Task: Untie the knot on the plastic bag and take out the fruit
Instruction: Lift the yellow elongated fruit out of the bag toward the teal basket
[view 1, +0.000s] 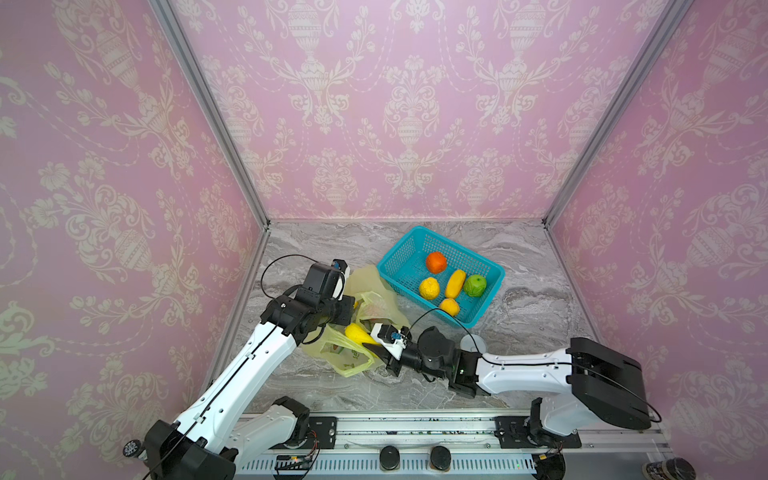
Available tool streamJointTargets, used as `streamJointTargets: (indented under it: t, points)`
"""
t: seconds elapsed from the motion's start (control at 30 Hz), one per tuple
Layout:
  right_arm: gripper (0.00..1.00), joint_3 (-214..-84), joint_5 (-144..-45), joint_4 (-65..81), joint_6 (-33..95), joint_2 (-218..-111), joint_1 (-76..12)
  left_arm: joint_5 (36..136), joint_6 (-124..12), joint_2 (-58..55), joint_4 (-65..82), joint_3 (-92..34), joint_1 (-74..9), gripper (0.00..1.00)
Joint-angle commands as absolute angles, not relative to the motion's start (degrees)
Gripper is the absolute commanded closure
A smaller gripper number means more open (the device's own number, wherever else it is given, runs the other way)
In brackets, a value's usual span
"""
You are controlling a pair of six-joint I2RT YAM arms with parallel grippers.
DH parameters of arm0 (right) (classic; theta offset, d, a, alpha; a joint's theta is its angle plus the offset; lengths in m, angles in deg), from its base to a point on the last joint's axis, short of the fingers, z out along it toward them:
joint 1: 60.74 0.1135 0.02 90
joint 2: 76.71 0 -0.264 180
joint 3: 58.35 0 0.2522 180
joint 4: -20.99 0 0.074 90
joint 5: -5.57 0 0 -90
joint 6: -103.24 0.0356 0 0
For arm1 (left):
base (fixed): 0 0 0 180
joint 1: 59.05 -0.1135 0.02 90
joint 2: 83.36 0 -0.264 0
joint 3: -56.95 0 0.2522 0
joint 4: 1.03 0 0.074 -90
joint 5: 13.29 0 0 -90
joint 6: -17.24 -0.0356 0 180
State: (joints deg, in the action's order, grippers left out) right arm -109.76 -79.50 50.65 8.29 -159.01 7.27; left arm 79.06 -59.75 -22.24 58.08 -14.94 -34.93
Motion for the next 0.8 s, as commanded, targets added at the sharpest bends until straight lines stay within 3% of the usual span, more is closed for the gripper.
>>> streamJointTargets:
  t: [0.0,0.2,0.37,0.5,0.77]
  points:
    - [0.88,-107.29,-75.6,48.44,6.43,-150.44,6.89,78.19,-59.41,-22.28,59.04,-15.61,-35.5,1.0]
    - [0.89,-98.95,-74.77,49.25,6.84,-134.74,3.95,78.29,-59.44,-22.84,59.03,-15.61,-35.76,1.0]
    - [0.89,-96.31,-73.66,47.18,18.14,-129.95,-8.76,78.54,-59.54,-22.85,58.98,-15.6,-35.76,1.0]
    - [0.91,-100.98,-70.21,37.18,25.97,-135.78,-18.54,78.63,-59.51,-23.0,58.93,-15.5,-35.85,1.0]
    - [0.91,-115.72,-76.76,20.68,31.71,-155.93,-30.05,78.9,-59.63,-22.99,58.88,-15.43,-35.85,1.0]
